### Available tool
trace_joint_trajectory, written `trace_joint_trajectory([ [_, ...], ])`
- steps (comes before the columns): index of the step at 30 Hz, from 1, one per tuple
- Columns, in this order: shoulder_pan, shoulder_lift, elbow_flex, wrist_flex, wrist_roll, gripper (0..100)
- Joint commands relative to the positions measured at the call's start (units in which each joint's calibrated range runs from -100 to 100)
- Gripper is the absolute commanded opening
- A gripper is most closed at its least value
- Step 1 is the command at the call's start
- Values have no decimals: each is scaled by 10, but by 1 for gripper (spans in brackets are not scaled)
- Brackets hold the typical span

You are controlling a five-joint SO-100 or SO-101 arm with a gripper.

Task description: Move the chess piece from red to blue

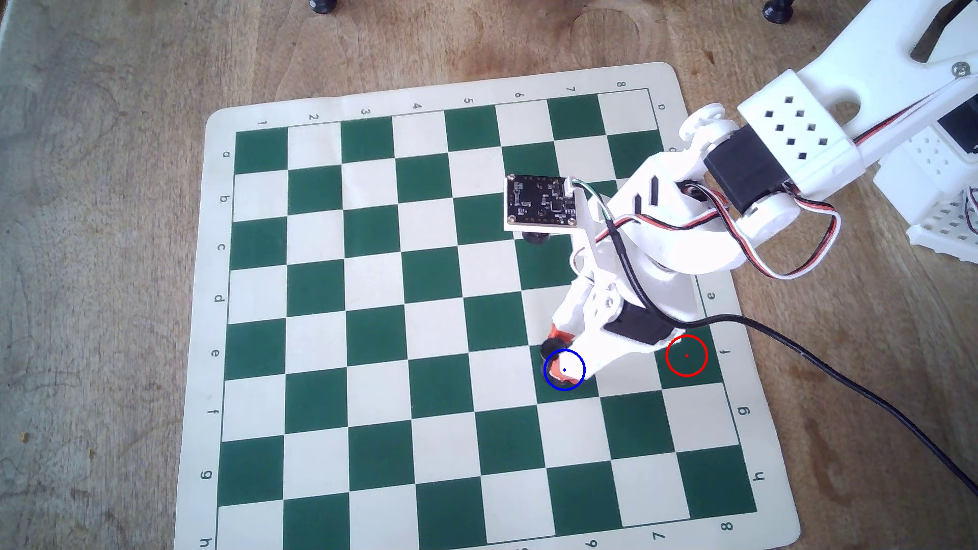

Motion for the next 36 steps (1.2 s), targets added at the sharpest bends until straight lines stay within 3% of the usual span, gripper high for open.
trace_joint_trajectory([
  [1,8,-14,-23,-9,1,2],
  [6,14,-18,-11,-9,1,21],
  [11,18,-30,0,-4,3,28],
  [18,26,-123,8,88,17,29],
  [28,-56,-500,38,453,50,26],
  [32,-56,-635,96,533,60,25],
  [36,-19,-731,173,539,79,24],
])
